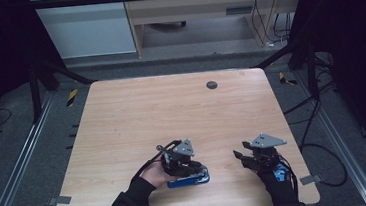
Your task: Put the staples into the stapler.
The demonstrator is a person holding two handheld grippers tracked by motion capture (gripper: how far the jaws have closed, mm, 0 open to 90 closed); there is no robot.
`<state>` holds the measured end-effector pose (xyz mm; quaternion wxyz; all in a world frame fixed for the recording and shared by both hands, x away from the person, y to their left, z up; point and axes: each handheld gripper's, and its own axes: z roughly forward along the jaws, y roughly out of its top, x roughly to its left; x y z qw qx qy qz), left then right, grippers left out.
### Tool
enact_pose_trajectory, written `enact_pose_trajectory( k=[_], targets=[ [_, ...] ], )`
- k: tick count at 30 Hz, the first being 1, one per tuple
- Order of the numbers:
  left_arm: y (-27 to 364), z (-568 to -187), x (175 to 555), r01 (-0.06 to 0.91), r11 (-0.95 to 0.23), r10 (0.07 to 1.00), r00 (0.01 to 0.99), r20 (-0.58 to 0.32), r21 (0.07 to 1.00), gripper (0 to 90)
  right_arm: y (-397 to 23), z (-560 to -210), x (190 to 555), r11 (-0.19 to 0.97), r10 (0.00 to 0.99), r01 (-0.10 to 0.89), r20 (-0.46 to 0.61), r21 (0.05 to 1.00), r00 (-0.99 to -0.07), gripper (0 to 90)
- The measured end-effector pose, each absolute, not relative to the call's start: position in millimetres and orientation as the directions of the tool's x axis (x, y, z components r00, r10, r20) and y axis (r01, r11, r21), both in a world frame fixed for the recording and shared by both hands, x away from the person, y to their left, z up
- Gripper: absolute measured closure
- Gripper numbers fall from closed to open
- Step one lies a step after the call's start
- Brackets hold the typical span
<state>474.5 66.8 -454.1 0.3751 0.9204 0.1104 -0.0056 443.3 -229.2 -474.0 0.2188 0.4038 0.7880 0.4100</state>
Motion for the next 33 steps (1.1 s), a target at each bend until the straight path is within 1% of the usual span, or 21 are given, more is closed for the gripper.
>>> enact_pose_trajectory(
  k=[9,12,25,33],
  targets=[
    [65.2,-457.6,475.1,0.175,-0.708,0.167,0.983,-0.079,0.685,77.4,-229.1,-474.0,443.3,0.337,0.817,0.458,-0.013,0.822,-0.577,49.2],
    [64.0,-459.3,474.9,0.176,-0.718,0.166,0.983,-0.08,0.673,77.4,-229.2,-473.9,443.2,0.337,0.816,0.457,-0.013,0.823,-0.578,49.2],
    [66.9,-456.4,475.8,0.166,-0.704,0.173,0.983,-0.061,0.691,77.4,-229.2,-473.9,443.3,0.338,0.816,0.458,-0.014,0.822,-0.578,49.2],
    [66.2,-457.9,476.4,0.173,-0.707,0.175,0.982,-0.068,0.686,77.4,-229.2,-473.9,443.3,0.338,0.816,0.458,-0.014,0.822,-0.579,49.2]
  ],
)
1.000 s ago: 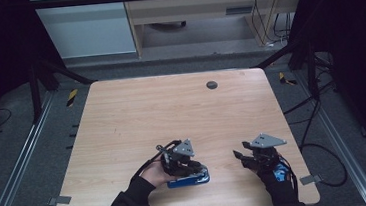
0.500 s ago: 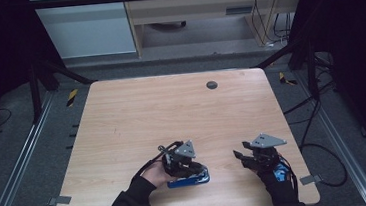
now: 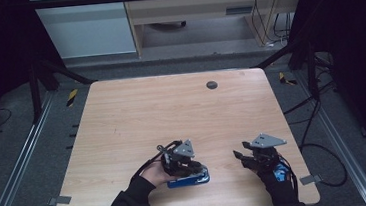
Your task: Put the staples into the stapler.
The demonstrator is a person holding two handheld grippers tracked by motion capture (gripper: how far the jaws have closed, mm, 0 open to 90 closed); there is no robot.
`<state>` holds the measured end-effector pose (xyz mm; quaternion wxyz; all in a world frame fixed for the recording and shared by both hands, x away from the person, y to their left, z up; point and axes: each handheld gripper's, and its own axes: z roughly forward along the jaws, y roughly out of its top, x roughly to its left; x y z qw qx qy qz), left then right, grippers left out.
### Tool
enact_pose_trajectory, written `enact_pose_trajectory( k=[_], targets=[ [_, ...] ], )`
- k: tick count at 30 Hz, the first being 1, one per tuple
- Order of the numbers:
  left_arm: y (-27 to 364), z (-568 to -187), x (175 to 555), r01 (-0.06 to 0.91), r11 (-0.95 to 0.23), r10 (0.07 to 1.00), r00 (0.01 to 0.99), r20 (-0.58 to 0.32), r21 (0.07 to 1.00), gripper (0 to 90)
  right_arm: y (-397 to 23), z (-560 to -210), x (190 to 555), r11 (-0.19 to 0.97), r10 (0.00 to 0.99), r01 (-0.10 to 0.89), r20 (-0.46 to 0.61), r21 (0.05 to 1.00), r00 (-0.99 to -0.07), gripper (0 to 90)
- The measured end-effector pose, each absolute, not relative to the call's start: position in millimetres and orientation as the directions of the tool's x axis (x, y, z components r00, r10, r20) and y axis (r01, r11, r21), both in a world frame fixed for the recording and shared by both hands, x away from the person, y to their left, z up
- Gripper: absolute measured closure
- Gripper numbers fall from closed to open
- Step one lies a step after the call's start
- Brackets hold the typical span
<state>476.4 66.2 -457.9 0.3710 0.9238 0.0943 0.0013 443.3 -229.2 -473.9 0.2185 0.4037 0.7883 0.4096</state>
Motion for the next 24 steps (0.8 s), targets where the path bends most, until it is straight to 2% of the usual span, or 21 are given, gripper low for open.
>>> enact_pose_trajectory(
  k=[16,22,24],
  targets=[
    [62.2,-461.7,475.8,0.177,-0.711,0.177,0.982,-0.071,0.68,76.7,-229.0,-473.9,443.2,0.338,0.816,0.459,-0.013,0.822,-0.578,49.2],
    [62.2,-463.3,475.8,0.195,-0.722,0.19,0.978,-0.08,0.664,67.0,-229.1,-473.9,443.2,0.338,0.816,0.459,-0.013,0.822,-0.578,49.2],
    [62.2,-464.0,475.8,0.204,-0.721,0.199,0.976,-0.084,0.663,66.2,-229.1,-473.9,443.4,0.339,0.815,0.458,-0.013,0.822,-0.579,49.2]
  ],
)
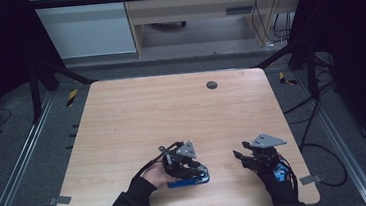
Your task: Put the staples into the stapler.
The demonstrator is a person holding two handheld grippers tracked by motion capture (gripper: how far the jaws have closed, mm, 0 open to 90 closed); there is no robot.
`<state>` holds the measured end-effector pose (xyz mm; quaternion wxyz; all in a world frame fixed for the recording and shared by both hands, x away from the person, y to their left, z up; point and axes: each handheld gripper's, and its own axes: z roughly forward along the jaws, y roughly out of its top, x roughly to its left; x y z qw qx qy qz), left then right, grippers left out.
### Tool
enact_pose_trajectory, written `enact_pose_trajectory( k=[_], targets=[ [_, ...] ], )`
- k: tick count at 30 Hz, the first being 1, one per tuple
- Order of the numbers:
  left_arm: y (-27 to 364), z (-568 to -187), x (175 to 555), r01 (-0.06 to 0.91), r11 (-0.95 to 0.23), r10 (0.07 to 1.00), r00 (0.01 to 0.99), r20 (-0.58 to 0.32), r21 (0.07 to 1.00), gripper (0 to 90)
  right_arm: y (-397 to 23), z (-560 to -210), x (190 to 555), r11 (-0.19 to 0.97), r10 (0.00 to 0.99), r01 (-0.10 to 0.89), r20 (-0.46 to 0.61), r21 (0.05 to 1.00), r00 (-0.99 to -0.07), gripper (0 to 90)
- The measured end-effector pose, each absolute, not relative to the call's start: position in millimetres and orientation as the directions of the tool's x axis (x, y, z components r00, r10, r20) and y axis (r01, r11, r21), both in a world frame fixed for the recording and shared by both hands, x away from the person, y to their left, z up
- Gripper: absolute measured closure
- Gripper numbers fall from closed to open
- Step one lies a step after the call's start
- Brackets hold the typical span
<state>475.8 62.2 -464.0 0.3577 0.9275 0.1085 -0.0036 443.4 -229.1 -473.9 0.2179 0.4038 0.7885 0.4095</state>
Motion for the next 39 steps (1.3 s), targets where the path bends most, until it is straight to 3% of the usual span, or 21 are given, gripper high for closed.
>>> enact_pose_trajectory(
  k=[31,35,39],
  targets=[
    [68.9,-461.8,478.2,0.239,-0.695,0.222,0.968,-0.114,0.678,79.5,-229.3,-473.5,443.3,0.341,0.814,0.454,-0.018,0.823,-0.58,49.3],
    [68.1,-462.4,478.5,0.239,-0.698,0.227,0.968,-0.108,0.675,72.4,-229.2,-473.4,443.1,0.341,0.815,0.454,-0.018,0.823,-0.58,49.3],
    [68.3,-463.6,478.8,0.242,-0.705,0.23,0.967,-0.108,0.667,71.7,-229.4,-473.4,443.3,0.342,0.814,0.453,-0.019,0.823,-0.581,49.3]
  ],
)
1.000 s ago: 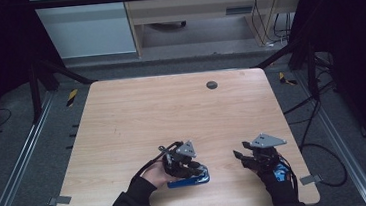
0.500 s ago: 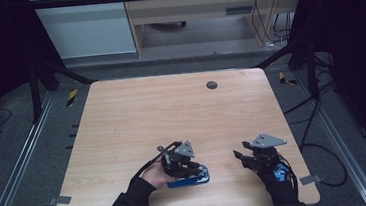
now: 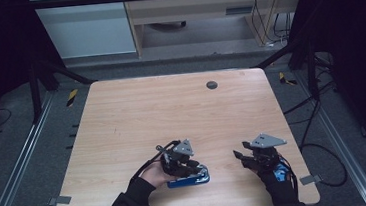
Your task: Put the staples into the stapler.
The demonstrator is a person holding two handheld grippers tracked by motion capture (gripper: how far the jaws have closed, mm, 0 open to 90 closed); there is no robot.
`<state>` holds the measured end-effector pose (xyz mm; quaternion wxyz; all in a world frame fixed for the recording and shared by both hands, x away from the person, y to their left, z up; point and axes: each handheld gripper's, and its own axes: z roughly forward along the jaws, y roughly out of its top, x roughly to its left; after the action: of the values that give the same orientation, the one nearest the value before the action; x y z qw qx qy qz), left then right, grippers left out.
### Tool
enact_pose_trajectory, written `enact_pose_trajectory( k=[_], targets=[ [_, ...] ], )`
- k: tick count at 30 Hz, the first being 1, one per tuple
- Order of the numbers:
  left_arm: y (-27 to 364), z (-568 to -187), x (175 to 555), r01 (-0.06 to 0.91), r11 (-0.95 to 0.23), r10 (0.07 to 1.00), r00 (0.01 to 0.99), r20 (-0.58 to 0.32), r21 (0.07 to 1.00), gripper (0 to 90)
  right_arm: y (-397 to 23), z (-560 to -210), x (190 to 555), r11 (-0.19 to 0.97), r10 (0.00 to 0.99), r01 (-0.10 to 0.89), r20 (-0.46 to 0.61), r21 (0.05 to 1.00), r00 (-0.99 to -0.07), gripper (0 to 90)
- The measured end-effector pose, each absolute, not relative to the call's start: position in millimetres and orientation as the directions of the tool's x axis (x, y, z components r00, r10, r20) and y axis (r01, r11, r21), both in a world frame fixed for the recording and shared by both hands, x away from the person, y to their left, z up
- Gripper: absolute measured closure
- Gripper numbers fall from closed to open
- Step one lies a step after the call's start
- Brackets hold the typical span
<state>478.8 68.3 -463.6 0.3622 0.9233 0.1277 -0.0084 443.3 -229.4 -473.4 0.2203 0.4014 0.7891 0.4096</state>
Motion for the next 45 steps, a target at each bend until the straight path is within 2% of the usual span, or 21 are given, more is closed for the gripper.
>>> enact_pose_trajectory(
  k=[10,19,24,30,39,45],
  targets=[
    [71.1,-462.6,477.1,0.24,-0.725,0.255,0.964,-0.071,0.646,68.6,-229.3,-473.3,443.1,0.341,0.815,0.454,-0.018,0.823,-0.58,49.3],
    [81.1,-462.5,479.4,0.273,-0.727,0.265,0.958,-0.11,0.63,68.1,-228.9,-473.6,443.2,0.34,0.815,0.456,-0.016,0.822,-0.579,49.4],
    [79.5,-463.0,479.1,0.276,-0.722,0.253,0.959,-0.129,0.635,75.4,-228.8,-473.7,443.3,0.341,0.815,0.457,-0.016,0.822,-0.579,49.4],
    [79.5,-463.0,479.9,0.287,-0.714,0.253,0.956,-0.148,0.638,76.9,-228.8,-473.6,443.3,0.34,0.815,0.457,-0.015,0.822,-0.579,49.4],
    [81.7,-453.2,476.7,0.26,-0.686,0.244,0.962,-0.122,0.68,77.5,-229.1,-473.5,443.3,0.34,0.815,0.457,-0.015,0.822,-0.579,49.4],
    [78.5,-447.7,472.2,0.208,-0.677,0.213,0.974,-0.083,0.706,77.6,-229.0,-473.4,443.1,0.341,0.815,0.456,-0.017,0.822,-0.579,49.3]
  ],
)
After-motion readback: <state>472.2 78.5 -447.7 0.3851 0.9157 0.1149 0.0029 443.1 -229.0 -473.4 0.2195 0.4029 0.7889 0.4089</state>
